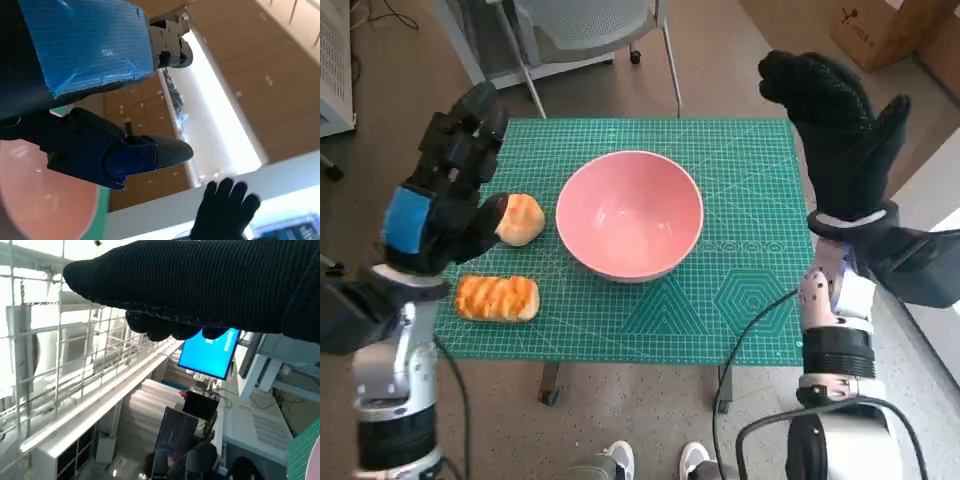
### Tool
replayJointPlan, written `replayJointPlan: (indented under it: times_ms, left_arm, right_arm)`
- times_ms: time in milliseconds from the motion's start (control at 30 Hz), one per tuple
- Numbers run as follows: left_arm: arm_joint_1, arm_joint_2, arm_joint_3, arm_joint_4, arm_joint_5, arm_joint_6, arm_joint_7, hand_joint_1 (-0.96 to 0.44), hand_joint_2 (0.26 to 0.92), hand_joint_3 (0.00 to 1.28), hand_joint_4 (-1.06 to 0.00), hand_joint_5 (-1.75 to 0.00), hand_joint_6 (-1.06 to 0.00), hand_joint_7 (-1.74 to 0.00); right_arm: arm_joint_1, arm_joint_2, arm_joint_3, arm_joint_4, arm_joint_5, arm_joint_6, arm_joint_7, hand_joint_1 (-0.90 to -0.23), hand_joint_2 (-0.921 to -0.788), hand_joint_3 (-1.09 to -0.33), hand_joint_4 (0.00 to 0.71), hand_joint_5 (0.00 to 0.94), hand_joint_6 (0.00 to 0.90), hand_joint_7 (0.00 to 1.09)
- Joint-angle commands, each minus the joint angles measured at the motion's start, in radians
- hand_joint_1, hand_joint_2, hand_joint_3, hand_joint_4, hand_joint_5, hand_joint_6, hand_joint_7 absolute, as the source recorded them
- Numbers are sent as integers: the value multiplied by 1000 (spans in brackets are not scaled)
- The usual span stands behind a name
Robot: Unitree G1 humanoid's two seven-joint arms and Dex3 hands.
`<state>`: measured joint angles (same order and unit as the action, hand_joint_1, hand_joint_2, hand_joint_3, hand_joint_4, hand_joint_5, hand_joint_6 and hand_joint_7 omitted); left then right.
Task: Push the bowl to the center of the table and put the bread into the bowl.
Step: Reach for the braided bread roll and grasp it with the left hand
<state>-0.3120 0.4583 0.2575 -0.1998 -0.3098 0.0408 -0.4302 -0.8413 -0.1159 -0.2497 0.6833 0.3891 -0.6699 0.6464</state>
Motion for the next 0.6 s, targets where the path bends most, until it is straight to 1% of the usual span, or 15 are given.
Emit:
replayJointPlan:
  times_ms: [33,67,100,133,167,233,300,367,533,600]
  left_arm:
    - [82,161,-13,-163,189,97,-3,-483,775,233,-80,-11,1,-429]
    - [99,201,-21,-204,244,136,-2,-398,727,200,-83,-12,-1,-431]
    - [111,281,-42,-293,319,271,-23,-367,710,189,-84,-12,-2,-430]
    - [118,335,-58,-356,371,370,-39,-278,691,150,-78,-8,-32,-352]
    - [119,389,-76,-419,405,481,-62,-245,688,130,-76,-7,-53,-305]
    - [122,452,-98,-493,442,611,-91,-133,688,72,-65,-3,-106,-162]
    - [128,485,-109,-544,464,684,-108,-76,690,52,-61,-2,-122,-108]
    - [133,502,-113,-583,472,725,-120,-41,691,38,-59,-2,-136,-72]
    - [143,536,-115,-658,471,802,-153,-26,691,27,-59,-2,-161,-51]
    - [138,561,-133,-684,471,833,-172,-25,690,24,-61,-2,-172,-49]
  right_arm:
    - [27,-1,6,0,7,13,9,-621,-921,-524,255,8,415,36]
    - [27,-1,5,2,8,12,9,-621,-921,-523,255,8,414,34]
    - [25,-1,4,8,9,12,10,-621,-921,-523,255,7,414,34]
    - [24,-1,3,12,10,12,10,-621,-921,-522,255,7,414,33]
    - [23,0,2,16,10,11,10,-621,-921,-522,256,7,415,33]
    - [22,2,1,20,10,11,8,-621,-921,-521,257,7,415,31]
    - [22,6,0,20,11,10,7,-621,-921,-521,257,6,416,30]
    - [24,9,2,17,10,10,5,-620,-921,-520,258,6,417,29]
    - [31,18,6,0,9,15,-2,-619,-921,-522,260,6,418,26]
    - [30,20,4,4,13,16,-1,-620,-921,-522,261,6,419,25]
